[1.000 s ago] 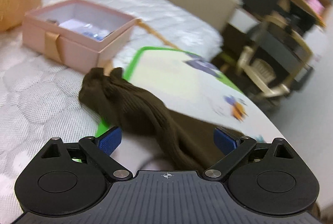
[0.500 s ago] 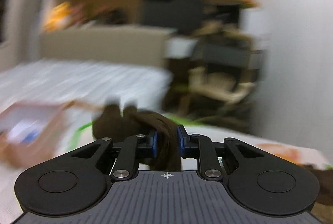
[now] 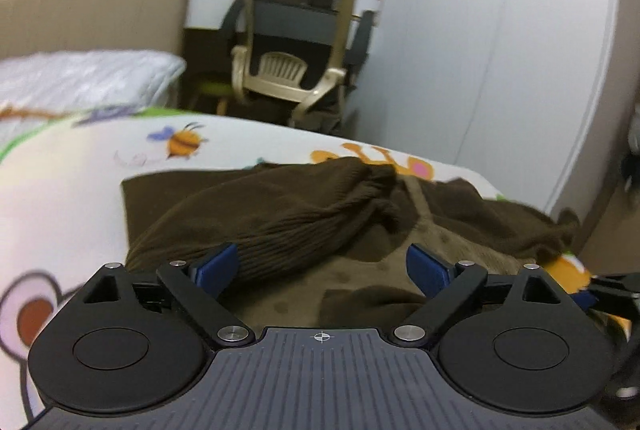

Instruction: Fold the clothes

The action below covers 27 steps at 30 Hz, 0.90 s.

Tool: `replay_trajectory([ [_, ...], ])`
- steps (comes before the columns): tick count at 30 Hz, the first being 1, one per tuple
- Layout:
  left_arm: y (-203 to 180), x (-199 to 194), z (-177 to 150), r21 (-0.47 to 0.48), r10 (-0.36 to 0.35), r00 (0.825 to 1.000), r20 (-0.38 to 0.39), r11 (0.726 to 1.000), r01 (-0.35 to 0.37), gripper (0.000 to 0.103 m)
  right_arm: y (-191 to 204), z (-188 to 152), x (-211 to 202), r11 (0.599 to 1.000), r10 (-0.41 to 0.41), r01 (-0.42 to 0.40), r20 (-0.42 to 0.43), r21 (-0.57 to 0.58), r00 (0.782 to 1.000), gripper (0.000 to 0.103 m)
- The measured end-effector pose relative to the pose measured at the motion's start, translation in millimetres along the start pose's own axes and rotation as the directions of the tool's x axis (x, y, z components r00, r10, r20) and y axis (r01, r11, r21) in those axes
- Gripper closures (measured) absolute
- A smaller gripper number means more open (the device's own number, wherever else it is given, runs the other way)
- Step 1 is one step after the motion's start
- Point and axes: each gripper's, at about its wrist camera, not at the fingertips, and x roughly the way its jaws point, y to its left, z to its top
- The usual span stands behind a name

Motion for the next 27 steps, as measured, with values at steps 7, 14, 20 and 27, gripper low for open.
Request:
replay_trajectory([
  [7,19,-15,-2,-0.066,0.019,0.992,0.123,0.998,-0.011,0.004,-2,83,32,0.988,-0.148,0.150,0.077,-0.025,0.986,0.010],
  [14,27,-16,0,-0.116,0.026,0.992,0.123,0.993,-0.012,0.003,-37,112,150,0.980,-0.124,0.127,-0.029,0.155,0.992,0.042],
  [20,27,-33,23,-0.145,-0.014,0.993,0.119,0.989,0.032,0.003,-16,127,122,0.991,-0.086,0.080,0.054,0.102,0.995,0.090],
  [27,7,-37,47,-0.090,-0.088,0.985,0.146,0.991,0.102,0.000,-32,107,78,0.987,-0.150,0.146,0.058,0.064,0.987,0.090],
])
